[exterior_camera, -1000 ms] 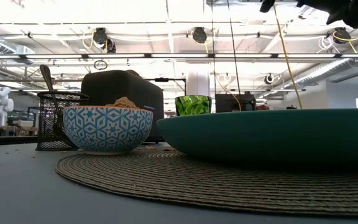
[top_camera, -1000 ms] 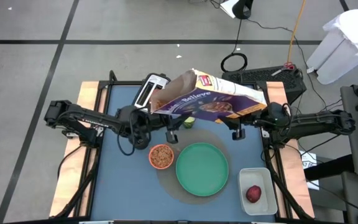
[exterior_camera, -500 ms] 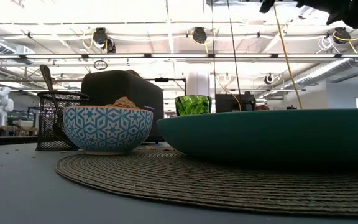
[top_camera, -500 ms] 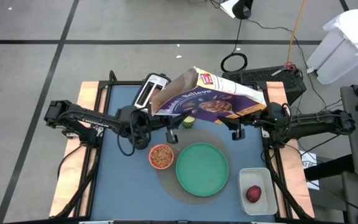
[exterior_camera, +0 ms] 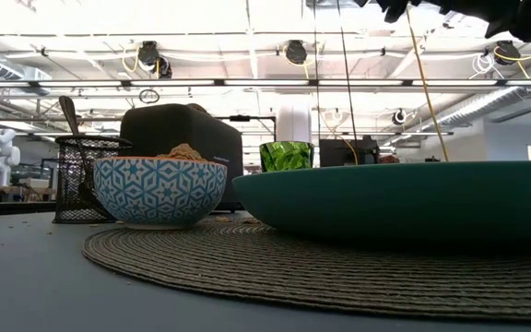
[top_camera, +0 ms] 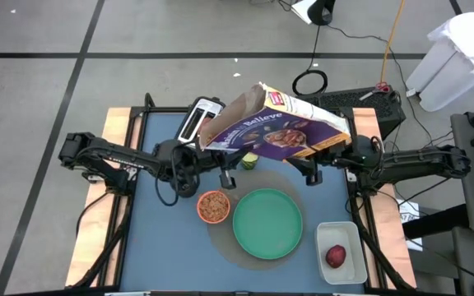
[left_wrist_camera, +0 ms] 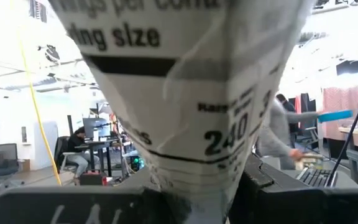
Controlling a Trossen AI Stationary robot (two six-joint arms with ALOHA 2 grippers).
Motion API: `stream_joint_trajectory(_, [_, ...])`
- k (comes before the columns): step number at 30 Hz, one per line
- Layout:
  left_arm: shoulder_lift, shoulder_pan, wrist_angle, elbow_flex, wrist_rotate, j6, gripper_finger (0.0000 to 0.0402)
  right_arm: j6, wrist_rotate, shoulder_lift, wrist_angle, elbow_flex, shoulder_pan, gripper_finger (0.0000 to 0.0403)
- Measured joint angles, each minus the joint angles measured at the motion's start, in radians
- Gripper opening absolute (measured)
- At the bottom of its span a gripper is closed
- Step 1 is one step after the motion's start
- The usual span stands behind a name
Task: Arrange a breakfast setting
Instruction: Pour the cereal into the orange bowl
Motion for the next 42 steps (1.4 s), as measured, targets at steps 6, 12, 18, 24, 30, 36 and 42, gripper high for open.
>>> stream_joint_trajectory(6, [-0.004, 0.000, 0.003, 0.000, -0.023, 0.012, 0.0092, 0.000, 0.006, 0.000, -0.029, 0.000, 0.000, 0.0359])
stream_joint_trajectory(12, [-0.013, 0.000, 0.013, 0.000, -0.032, 0.031, 0.0092, 0.001, 0.006, 0.000, -0.042, 0.000, 0.000, 0.0375])
stream_joint_trajectory(18, [-0.045, 0.000, 0.009, 0.001, -0.044, 0.035, 0.0092, -0.075, 0.007, -0.006, -0.101, 0.000, -0.003, 0.0375])
stream_joint_trajectory(24, [-0.095, -0.009, -0.018, 0.001, -0.050, 0.067, 0.0092, -0.078, 0.079, -0.017, -0.169, 0.000, -0.019, 0.0375])
stream_joint_trajectory(30, [-0.140, -0.015, -0.053, 0.001, -0.060, 0.085, 0.0092, -0.077, 0.163, -0.024, -0.192, -0.001, -0.020, 0.0375])
stream_joint_trajectory(36, [-0.137, -0.014, -0.074, 0.002, -0.076, 0.080, 0.0092, -0.076, 0.163, -0.024, -0.185, -0.001, -0.021, 0.0375])
stream_joint_trajectory(42, [-0.142, -0.014, -0.071, 0.002, -0.079, 0.096, 0.0090, -0.077, 0.160, -0.024, -0.183, -0.001, -0.021, 0.0375])
